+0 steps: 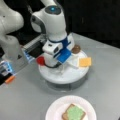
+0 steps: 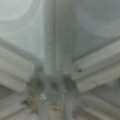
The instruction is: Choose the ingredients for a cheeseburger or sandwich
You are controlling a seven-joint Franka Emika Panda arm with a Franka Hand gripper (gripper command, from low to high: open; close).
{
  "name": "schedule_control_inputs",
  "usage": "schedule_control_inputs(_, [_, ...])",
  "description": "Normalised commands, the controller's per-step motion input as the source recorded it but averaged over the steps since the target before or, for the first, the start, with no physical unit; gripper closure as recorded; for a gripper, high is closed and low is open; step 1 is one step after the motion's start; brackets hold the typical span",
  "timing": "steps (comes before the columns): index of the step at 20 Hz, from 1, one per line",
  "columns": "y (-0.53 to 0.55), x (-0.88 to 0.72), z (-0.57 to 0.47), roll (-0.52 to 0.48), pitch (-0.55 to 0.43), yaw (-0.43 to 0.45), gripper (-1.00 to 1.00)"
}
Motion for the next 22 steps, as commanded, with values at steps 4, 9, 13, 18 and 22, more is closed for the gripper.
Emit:
schedule_control_inputs(4, [-0.05, -0.10, -0.11, -0.112, -0.145, 0.194, -1.00])
schedule_control_inputs(9, [-0.05, -0.08, -0.12, -0.104, -0.138, 0.205, -1.00])
schedule_control_inputs(13, [-0.04, -0.07, -0.11, -0.096, -0.131, 0.217, -1.00])
schedule_control_inputs(18, [-0.04, -0.11, -0.07, -0.084, -0.104, 0.255, -1.00])
schedule_control_inputs(22, [-0.03, -0.16, -0.02, -0.072, -0.062, 0.288, -1.00])
